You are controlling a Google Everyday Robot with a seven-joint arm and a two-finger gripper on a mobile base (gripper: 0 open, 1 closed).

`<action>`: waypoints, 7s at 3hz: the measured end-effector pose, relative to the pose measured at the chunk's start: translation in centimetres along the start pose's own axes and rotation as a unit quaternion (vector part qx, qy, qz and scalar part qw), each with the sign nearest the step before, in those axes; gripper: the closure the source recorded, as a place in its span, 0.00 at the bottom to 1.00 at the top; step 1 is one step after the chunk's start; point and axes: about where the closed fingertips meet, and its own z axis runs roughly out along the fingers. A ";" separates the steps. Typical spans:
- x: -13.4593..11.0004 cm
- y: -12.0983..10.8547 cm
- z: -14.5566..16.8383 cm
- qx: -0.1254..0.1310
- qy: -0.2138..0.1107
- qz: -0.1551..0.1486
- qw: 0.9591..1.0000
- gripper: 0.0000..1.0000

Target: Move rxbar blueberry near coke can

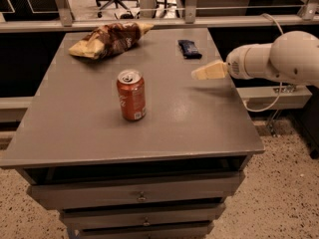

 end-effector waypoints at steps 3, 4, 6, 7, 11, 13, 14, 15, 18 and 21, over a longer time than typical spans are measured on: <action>-2.8 2.2 7.9 -0.012 -0.031 0.003 0.999 0.00; -2.9 2.0 9.8 -0.005 -0.030 -0.006 1.000 0.00; -2.6 1.5 11.1 0.004 -0.028 -0.011 1.000 0.49; -2.7 1.5 11.0 0.004 -0.028 -0.011 1.000 0.73; -3.2 1.4 10.7 0.003 -0.028 -0.011 1.000 1.00; -3.2 1.4 10.7 0.003 -0.028 -0.011 1.000 1.00; -3.2 1.4 10.6 0.003 -0.028 -0.011 1.000 1.00; -3.2 1.5 10.6 0.003 -0.028 -0.011 1.000 1.00; -3.2 1.5 10.6 0.003 -0.028 -0.011 1.000 1.00; -3.2 1.5 10.6 0.003 -0.029 -0.011 1.000 1.00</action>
Offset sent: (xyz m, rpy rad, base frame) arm 0.0630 0.0646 -0.0108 0.0571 -0.0522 0.0300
